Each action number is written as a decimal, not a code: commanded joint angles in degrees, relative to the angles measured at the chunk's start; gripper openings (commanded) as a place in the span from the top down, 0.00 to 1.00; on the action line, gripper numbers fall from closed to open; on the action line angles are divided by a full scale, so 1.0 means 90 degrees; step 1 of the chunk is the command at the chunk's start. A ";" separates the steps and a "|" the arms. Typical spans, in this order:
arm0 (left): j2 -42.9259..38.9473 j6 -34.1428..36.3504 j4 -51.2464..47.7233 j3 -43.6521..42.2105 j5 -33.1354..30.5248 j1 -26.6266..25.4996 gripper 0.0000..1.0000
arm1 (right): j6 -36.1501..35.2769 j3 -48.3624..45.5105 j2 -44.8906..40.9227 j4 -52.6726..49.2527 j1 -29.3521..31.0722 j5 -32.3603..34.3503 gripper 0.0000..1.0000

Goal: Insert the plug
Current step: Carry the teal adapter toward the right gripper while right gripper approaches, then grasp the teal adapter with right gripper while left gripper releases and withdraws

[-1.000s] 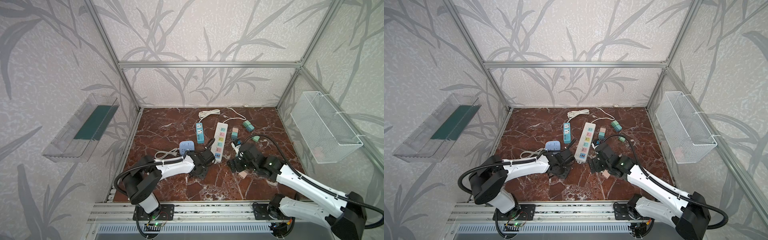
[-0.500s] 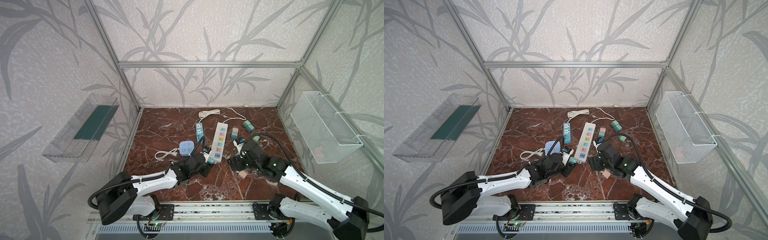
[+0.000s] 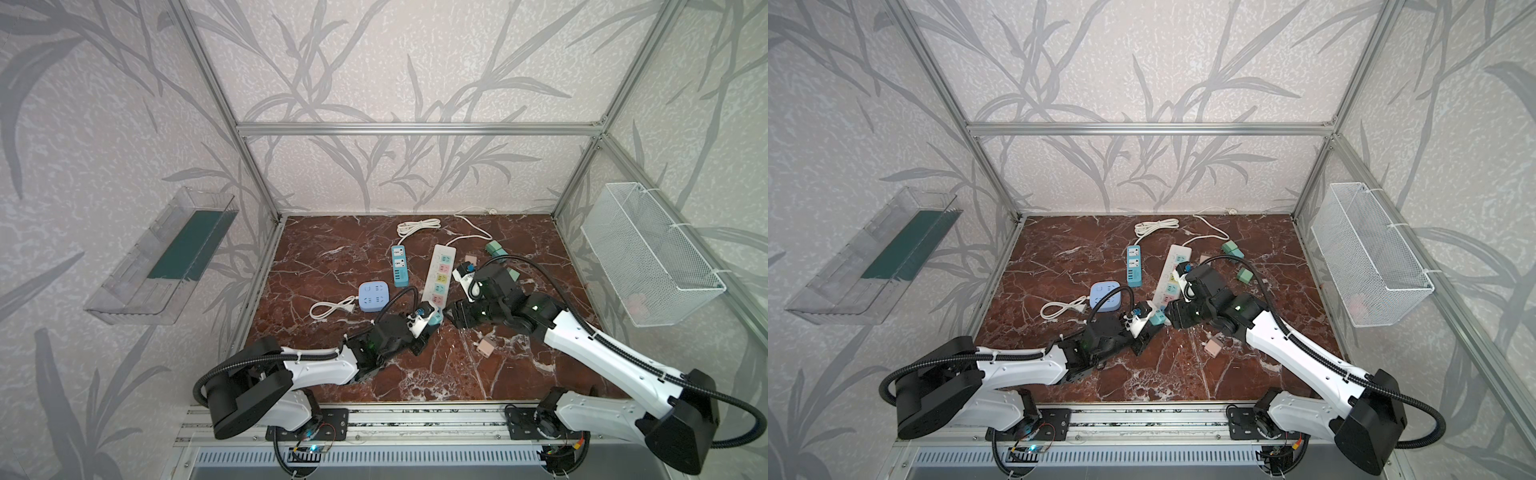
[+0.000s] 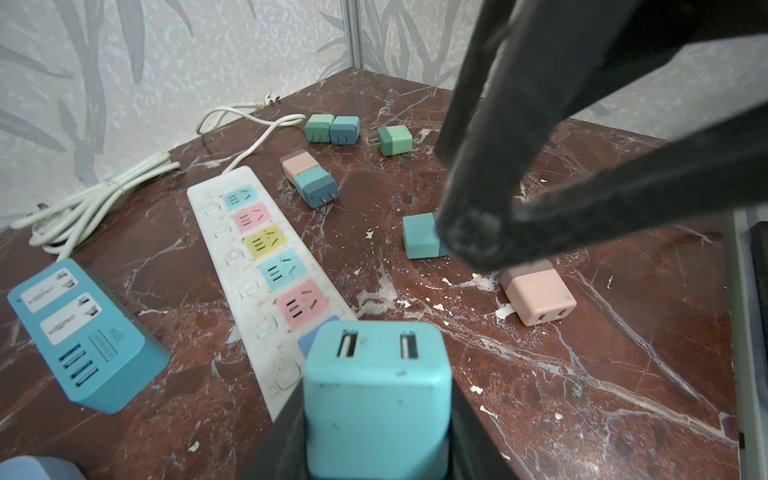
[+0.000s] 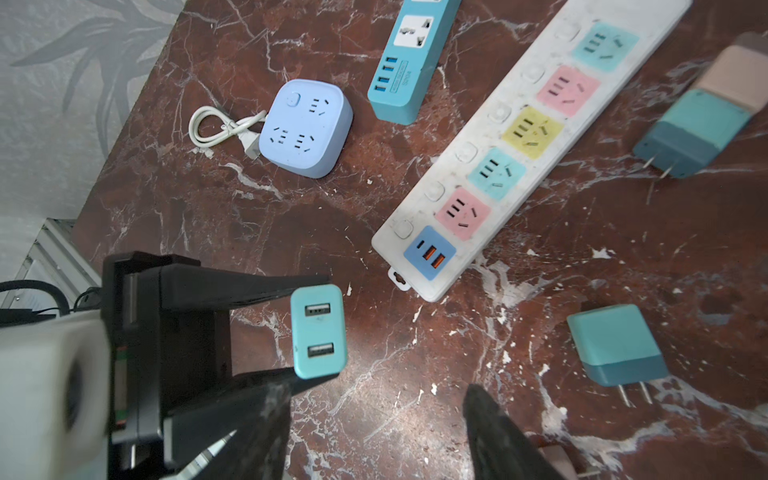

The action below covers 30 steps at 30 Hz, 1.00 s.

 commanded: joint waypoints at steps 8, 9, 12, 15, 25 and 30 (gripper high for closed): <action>0.0003 0.0486 0.0360 -0.0074 -0.0021 -0.0070 0.78 | 0.0093 0.0247 0.0632 0.0546 -0.0016 -0.0992 0.36; -0.0002 0.0493 0.0361 -0.0074 -0.0029 -0.0066 0.78 | 0.0124 0.0247 0.0677 0.0567 -0.0016 -0.1034 0.37; 0.0009 0.0530 0.0371 -0.0041 -0.0030 -0.0079 0.78 | 0.0237 0.0185 0.0759 0.0687 -0.0015 -0.1042 0.37; 0.0018 0.0574 0.0372 -0.0025 -0.0061 -0.0084 0.78 | 0.0319 0.0130 0.0816 0.0801 -0.0011 -0.1138 0.41; -0.0014 0.0666 0.0372 0.0023 -0.0163 -0.0101 0.78 | 0.0458 -0.0039 0.0845 0.0962 -0.0013 -0.1360 0.55; -0.0090 0.0760 0.0367 0.0017 -0.0218 -0.0110 0.78 | 0.0373 -0.0095 0.0808 0.0799 -0.0016 -0.1216 0.50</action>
